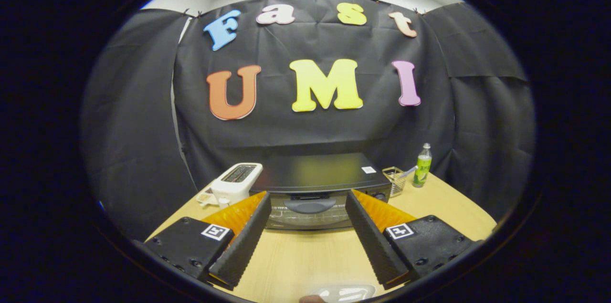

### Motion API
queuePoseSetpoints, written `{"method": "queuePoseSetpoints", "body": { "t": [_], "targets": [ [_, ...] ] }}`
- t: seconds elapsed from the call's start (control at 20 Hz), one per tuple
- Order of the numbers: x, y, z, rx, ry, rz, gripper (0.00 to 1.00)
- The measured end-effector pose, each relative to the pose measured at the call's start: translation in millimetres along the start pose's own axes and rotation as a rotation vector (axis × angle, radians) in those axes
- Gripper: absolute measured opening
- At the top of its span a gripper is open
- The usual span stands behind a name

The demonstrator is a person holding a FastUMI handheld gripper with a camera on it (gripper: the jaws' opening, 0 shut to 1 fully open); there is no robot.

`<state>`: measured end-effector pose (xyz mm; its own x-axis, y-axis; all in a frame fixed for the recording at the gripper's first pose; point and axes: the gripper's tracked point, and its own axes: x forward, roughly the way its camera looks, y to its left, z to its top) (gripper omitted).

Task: Open the toaster oven, put the food inside, and close the toaster oven door.

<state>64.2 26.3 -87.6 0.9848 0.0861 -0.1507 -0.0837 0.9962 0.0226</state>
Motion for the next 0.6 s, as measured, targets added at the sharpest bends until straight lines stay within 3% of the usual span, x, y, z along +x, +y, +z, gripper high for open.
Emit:
{"method": "queuePoseSetpoints", "body": {
  "t": [0.3, 0.6],
  "targets": [
    [-75, 4, 74, -0.022, -0.113, -0.002, 1.00],
    [-151, 7, 65, -0.039, -0.184, 0.038, 1.00]
  ]
}}
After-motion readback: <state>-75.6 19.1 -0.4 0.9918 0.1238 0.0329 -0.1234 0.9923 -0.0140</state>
